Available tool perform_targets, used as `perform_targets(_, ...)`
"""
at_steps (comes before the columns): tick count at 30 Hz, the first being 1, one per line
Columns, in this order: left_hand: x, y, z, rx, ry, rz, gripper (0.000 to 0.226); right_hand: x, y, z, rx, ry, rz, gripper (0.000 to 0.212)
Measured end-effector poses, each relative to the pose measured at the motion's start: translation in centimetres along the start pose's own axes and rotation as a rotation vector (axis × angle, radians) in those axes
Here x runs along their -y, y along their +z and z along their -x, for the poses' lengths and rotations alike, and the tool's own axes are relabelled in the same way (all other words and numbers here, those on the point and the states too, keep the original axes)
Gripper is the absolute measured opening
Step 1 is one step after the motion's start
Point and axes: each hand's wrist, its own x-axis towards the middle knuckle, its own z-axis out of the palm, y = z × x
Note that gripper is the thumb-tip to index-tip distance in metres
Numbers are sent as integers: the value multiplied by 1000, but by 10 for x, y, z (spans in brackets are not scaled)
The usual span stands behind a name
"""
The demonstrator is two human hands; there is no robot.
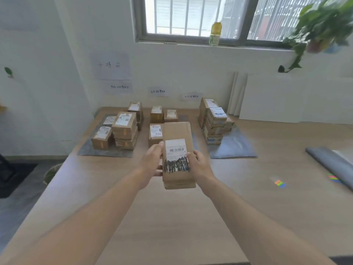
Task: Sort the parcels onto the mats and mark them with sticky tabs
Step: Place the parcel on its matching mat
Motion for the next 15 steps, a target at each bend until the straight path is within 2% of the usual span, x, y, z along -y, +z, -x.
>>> perform_targets(2,6,24,-4,-31,-37,35,29,-12,-21,-7,8,23,-7,26)
perform_targets(6,20,61,-20,-29,-104,54,27,-37,-49,-25,26,67,-4,39)
perform_targets(11,49,85,-52,-51,-213,44,31,-75,-63,-46,-7,133,-29,24)
perform_targets(15,88,93,-78,-29,-341,30,38,-122,-57,-58,-31,227,-34,23)
